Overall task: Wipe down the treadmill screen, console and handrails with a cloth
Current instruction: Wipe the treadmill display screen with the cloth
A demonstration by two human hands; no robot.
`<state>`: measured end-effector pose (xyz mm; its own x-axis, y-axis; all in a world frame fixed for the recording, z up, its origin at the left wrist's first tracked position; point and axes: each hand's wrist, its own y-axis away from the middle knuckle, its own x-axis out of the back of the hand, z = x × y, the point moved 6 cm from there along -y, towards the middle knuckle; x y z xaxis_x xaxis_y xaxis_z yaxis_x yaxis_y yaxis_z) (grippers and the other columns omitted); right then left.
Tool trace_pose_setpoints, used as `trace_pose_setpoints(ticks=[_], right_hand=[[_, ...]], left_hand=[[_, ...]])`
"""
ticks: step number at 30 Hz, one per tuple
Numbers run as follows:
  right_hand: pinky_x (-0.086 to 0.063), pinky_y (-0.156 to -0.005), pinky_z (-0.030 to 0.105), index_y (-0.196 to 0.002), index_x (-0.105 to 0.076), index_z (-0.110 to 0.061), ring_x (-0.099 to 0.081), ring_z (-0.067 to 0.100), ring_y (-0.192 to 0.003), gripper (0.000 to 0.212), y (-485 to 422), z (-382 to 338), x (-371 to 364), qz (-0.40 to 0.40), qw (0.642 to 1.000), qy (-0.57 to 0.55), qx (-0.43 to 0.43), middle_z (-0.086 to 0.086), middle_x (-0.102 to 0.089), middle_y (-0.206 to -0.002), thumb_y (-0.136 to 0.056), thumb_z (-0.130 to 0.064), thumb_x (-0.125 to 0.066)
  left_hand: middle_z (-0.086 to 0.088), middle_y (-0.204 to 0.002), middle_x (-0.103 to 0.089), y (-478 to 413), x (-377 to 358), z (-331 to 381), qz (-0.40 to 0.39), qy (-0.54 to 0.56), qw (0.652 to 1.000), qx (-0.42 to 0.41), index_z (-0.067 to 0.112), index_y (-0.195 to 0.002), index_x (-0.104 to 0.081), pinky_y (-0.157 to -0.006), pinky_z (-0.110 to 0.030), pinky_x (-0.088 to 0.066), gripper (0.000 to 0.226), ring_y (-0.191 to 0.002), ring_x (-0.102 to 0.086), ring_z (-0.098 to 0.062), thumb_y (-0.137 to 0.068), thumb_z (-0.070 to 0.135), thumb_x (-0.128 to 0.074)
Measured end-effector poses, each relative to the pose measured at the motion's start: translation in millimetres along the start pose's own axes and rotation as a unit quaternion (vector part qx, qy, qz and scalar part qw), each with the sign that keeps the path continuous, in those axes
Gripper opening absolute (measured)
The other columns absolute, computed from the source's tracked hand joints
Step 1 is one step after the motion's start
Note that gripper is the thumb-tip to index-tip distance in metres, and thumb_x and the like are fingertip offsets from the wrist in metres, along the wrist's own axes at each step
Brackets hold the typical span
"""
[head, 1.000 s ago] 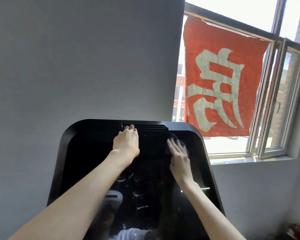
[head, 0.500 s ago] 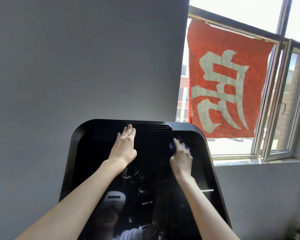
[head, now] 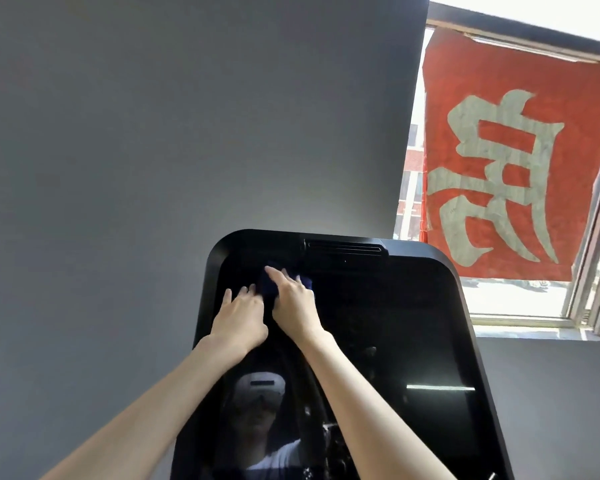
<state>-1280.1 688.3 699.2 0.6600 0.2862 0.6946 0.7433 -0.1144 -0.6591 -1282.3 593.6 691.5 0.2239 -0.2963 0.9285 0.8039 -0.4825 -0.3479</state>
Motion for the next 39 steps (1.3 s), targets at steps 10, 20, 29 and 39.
trace_pose_setpoints(ticks=[10,20,29,39], right_hand=[[-0.022,-0.115,0.046,-0.144,-0.032,-0.030,-0.020,0.034,-0.141,0.070,19,-28,-35,-0.150,0.986,-0.021,0.074,0.007,-0.026,-0.153,-0.087,0.009,-0.038],[-0.005,-0.117,0.035,-0.146,-0.031,-0.015,-0.014,0.022,-0.144,0.077,-6,-43,-27,0.026,0.998,-0.048,0.018,0.006,-0.032,-0.151,-0.081,0.026,-0.036],[-0.007,-0.119,0.033,-0.147,-0.028,-0.013,-0.016,0.020,-0.144,0.080,38,-43,-39,-0.013,0.984,0.017,0.175,-0.001,-0.028,-0.152,-0.077,0.024,-0.042],[-0.015,-0.118,0.036,-0.149,-0.019,-0.014,-0.013,0.018,-0.144,0.085,6,-8,-14,0.195,0.970,-0.066,-0.127,-0.003,-0.026,-0.153,-0.078,0.029,-0.036]], left_hand=[[-0.026,-0.152,0.021,35,-29,-52,0.032,0.070,0.989,0.123,-0.004,-0.145,0.019,-0.120,-0.040,0.001,0.085,-0.144,0.015,-0.036,-0.090,0.002,-0.046],[-0.019,-0.129,-0.045,65,-55,-104,-0.069,0.209,0.949,0.225,0.002,-0.140,-0.013,-0.096,-0.039,-0.044,0.084,-0.116,-0.050,-0.033,-0.081,0.023,-0.068],[-0.005,-0.103,-0.062,65,-54,-99,-0.100,0.174,0.953,0.226,0.011,-0.110,-0.058,-0.079,-0.031,-0.050,0.032,-0.098,-0.060,-0.025,-0.081,0.022,-0.064],[-0.003,-0.115,-0.060,63,-55,-104,-0.131,0.123,0.954,0.240,0.018,-0.117,-0.056,-0.089,-0.033,-0.049,0.037,-0.106,-0.059,-0.024,-0.086,0.037,-0.062]])
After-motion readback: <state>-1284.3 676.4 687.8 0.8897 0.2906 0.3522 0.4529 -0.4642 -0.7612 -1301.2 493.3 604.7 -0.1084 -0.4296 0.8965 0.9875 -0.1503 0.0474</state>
